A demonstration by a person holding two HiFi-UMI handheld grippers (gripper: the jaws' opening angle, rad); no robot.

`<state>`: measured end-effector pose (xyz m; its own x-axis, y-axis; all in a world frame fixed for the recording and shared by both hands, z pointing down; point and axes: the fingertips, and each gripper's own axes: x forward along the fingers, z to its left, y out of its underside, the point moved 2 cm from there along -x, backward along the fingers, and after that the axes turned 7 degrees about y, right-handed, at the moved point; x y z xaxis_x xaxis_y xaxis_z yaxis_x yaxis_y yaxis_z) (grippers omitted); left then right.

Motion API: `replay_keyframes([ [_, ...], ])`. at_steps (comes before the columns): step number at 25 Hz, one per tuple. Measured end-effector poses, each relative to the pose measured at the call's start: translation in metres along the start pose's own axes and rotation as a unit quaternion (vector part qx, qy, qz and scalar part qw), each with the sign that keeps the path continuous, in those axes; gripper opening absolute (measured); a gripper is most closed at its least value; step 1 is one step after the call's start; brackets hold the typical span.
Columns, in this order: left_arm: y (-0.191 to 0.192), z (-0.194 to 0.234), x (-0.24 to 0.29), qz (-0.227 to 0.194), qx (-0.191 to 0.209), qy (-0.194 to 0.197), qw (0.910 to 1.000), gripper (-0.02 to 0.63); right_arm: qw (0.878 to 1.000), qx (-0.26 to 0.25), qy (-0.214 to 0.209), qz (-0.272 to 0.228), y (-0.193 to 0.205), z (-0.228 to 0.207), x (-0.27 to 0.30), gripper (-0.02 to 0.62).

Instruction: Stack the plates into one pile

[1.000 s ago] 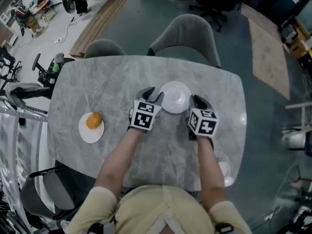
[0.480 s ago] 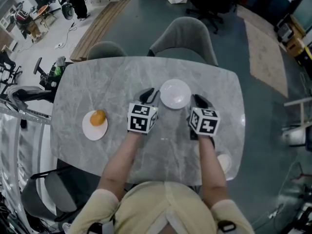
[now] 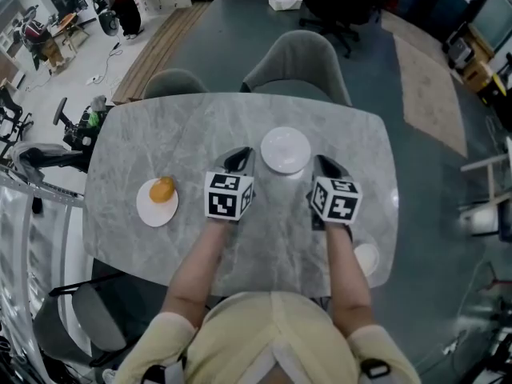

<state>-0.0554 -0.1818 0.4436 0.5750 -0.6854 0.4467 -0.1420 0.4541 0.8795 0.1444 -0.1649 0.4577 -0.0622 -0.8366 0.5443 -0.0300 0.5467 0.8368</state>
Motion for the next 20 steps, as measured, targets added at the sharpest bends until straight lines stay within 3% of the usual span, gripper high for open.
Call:
replay_keyframes([
  [20, 0.005, -0.004, -0.029, 0.003, 0.003, -0.015, 0.9999, 0.023, 1.0, 0.005, -0.014, -0.005, 0.006, 0.014, -0.023, 0.003],
])
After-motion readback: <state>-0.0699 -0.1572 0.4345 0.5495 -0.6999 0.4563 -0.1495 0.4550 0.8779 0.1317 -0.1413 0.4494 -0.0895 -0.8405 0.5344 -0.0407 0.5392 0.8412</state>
